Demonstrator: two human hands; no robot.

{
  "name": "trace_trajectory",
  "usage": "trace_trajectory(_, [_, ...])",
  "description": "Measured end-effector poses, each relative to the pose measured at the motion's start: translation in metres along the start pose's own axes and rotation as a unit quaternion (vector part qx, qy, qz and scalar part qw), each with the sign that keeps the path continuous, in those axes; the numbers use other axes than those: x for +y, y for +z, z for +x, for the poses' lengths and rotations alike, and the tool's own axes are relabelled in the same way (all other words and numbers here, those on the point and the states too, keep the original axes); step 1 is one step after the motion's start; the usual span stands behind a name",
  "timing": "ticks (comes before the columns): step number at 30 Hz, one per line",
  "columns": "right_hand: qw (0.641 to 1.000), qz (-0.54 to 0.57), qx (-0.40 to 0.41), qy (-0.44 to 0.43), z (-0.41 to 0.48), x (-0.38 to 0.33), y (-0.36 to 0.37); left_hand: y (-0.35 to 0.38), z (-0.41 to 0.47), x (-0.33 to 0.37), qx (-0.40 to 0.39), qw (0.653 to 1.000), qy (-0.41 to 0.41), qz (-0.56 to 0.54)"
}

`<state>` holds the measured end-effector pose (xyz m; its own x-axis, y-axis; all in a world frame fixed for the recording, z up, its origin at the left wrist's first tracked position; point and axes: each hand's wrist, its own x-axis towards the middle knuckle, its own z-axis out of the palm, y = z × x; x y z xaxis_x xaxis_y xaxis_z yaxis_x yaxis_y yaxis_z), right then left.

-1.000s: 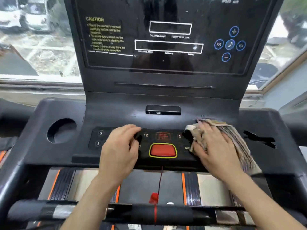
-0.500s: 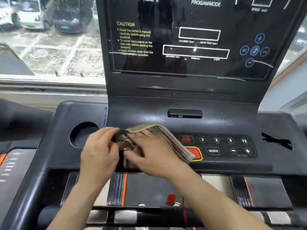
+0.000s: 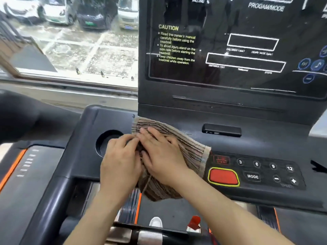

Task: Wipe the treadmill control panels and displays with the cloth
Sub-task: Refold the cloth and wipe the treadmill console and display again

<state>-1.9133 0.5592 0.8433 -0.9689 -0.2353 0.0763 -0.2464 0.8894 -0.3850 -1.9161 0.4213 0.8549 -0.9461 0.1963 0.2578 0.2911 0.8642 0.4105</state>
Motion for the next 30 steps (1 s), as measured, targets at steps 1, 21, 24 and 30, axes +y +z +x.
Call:
trace_trajectory(1, [0.999,0.043,-0.009,-0.012,0.009,-0.004,-0.001,-0.004,0.003,-0.006,0.003,0.999,-0.033,-0.020])
trace_trajectory(21, [0.960,0.094,-0.119,0.234,-0.034,0.060,-0.088,-0.010,0.064,0.004,-0.038,0.992,-0.112,-0.044])
trace_trajectory(24, [0.950,0.231,-0.117,0.176,-0.031,0.065,-0.102,-0.010,0.065,0.009,-0.055,0.994,0.014,-0.098])
trace_trajectory(30, [0.964,0.165,-0.142,0.154,-0.012,0.075,-0.124,0.004,0.069,0.018,-0.132,0.990,0.045,0.015])
